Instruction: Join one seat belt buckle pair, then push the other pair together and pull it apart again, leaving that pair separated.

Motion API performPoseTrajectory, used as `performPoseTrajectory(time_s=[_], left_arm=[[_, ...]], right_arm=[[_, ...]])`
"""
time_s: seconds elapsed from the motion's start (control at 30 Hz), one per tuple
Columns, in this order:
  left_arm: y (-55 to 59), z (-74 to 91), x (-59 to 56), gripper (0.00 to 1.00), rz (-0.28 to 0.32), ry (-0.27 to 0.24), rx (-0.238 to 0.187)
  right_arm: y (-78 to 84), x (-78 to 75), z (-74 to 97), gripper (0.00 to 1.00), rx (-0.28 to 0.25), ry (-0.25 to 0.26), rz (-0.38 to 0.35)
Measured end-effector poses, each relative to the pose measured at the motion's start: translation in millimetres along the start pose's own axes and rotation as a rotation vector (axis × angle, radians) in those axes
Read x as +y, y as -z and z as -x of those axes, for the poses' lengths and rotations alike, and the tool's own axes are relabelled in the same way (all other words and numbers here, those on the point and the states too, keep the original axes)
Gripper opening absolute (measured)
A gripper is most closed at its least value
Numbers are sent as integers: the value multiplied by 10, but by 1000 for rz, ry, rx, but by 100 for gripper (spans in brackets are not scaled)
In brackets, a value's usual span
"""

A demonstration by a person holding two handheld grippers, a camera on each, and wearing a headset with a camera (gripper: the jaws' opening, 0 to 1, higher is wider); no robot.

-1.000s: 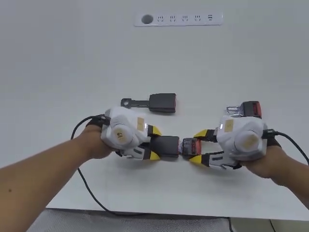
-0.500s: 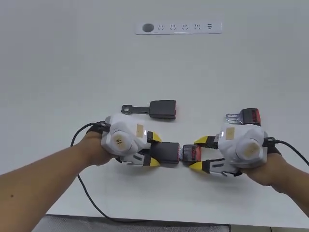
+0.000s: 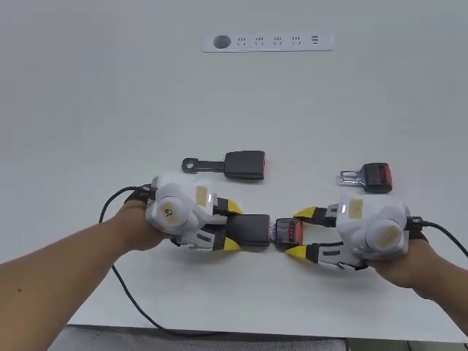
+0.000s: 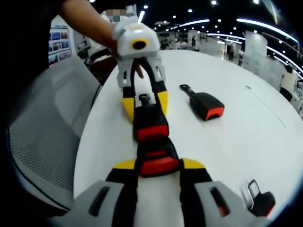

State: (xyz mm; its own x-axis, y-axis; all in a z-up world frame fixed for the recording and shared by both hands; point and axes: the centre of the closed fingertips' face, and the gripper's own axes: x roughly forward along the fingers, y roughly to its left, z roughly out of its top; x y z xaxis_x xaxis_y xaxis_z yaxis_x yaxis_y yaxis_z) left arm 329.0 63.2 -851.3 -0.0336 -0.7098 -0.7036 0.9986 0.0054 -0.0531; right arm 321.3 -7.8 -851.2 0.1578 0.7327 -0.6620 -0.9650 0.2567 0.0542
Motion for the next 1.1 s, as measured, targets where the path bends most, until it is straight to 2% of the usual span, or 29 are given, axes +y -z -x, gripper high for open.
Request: performPoseTrajectory(time_s=[0.27, 0.33, 0.4, 1.1], left_arm=[[-1, -1, 3, 32, 8, 2, -19], [-1, -3, -1, 32, -6, -2, -17], [-2, 1, 8, 32, 11, -9, -32], [-20, 1, 12, 32, 28, -2, -73]], right_arm=[[-9, -2, 2, 32, -18, 18, 8], [-12, -3, 4, 32, -27, 18, -17], [-6, -1, 6, 32, -32, 24, -6], [-1, -15, 19, 32, -50, 23, -6]])
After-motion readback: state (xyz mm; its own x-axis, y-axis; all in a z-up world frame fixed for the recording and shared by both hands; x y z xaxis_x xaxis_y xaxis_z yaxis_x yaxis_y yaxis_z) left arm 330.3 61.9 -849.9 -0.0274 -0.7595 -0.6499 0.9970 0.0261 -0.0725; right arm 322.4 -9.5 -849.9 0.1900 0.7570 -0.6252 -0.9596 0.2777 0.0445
